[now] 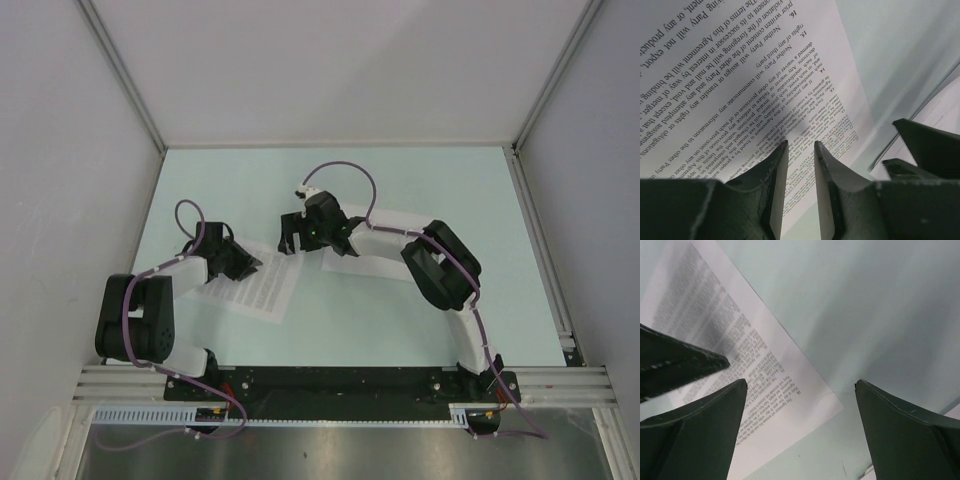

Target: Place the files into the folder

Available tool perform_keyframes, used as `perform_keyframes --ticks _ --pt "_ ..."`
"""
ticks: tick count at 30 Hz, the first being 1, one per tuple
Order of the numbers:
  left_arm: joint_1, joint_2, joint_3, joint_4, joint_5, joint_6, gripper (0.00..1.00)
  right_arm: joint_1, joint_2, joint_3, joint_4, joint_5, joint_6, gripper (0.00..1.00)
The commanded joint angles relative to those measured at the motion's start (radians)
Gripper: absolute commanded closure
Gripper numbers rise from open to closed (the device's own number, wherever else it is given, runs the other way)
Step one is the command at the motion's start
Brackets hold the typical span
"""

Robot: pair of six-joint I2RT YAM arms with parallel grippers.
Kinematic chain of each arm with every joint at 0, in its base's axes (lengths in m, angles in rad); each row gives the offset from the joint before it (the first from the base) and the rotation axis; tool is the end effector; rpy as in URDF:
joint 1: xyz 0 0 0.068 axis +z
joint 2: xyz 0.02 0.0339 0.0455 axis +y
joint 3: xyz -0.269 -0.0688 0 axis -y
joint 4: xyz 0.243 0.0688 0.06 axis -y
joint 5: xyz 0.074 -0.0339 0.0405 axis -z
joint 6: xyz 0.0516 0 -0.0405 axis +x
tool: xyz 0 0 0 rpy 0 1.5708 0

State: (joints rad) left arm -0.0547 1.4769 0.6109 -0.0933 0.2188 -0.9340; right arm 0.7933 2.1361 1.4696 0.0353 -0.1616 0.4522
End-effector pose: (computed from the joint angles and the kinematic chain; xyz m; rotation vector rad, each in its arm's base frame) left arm 0.2683 -0.0259 0.1333 -1.0369 2.4188 -0.6482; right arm 0.3400 0.3572 0.1639 -0.4900 2.2807 0.8435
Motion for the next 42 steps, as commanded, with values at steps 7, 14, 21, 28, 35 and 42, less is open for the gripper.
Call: perform_keyframes --ticks 7,14,21,28,35,42 --pt "-0.002 0.002 -0.019 -0.039 0.001 -0.011 0.66 0.061 0.024 0.018 -0.124 0.005 -0.027 0.11" --pt "-0.002 -0.004 -0.037 -0.023 -0.010 -0.023 0.67 0.092 -0.014 -0.052 -0.063 -0.068 0.061 0.16" --pt "-0.002 0.000 -0.054 -0.011 0.002 -0.038 0.67 0.060 -0.076 -0.169 0.095 -0.121 0.320 0.11" --pt "-0.002 -0.013 -0.063 -0.005 0.004 -0.046 0.68 0.038 -0.116 -0.342 0.328 -0.144 0.648 0.10" --pt "-0.002 0.002 -0.080 0.017 0.020 -0.051 0.69 0.058 -0.094 -0.408 0.531 -0.171 0.822 0.14" --pt "-0.004 0.014 -0.103 0.041 0.033 -0.061 0.70 0.087 -0.107 -0.433 0.629 -0.114 0.885 0.11"
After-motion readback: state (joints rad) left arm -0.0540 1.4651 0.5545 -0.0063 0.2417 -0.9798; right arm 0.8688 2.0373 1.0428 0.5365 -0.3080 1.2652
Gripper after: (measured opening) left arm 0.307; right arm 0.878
